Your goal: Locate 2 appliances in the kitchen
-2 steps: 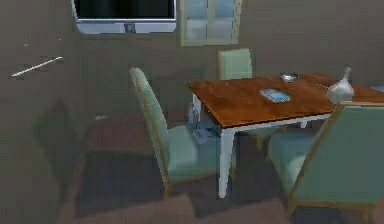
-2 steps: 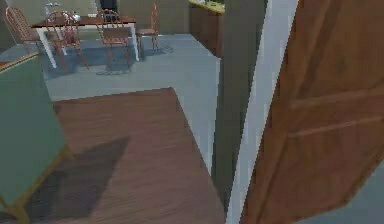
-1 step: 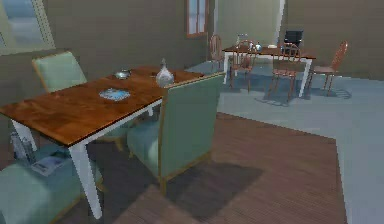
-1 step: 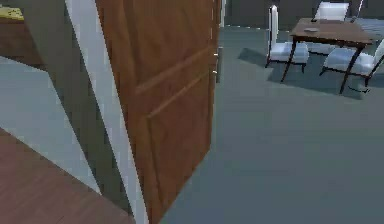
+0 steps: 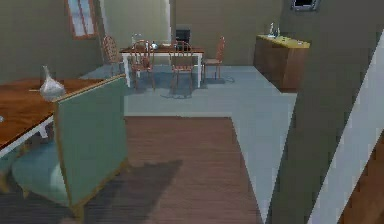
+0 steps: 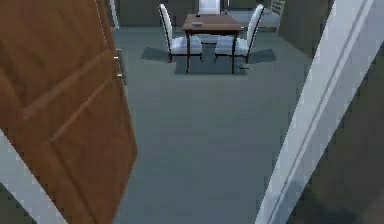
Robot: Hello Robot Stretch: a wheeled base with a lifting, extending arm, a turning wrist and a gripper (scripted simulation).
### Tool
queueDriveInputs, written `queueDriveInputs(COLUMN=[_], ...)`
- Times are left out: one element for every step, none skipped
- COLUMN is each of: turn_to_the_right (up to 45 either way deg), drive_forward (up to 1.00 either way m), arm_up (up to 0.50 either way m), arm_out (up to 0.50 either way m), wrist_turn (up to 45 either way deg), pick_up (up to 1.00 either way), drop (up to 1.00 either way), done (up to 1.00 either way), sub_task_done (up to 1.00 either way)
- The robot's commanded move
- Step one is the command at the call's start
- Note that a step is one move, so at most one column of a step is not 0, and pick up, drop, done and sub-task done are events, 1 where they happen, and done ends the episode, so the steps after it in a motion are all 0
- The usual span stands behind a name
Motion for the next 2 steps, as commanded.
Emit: queueDriveInputs(turn_to_the_right=[0.0,6.0], drive_forward=[1.0,0.0], arm_up=[0.0,0.0], arm_out=[0.0,0.0], wrist_turn=[0.0,0.0], pick_up=[0.0,0.0], drop=[0.0,0.0], done=[0.0,0.0], sub_task_done=[0.0,0.0])
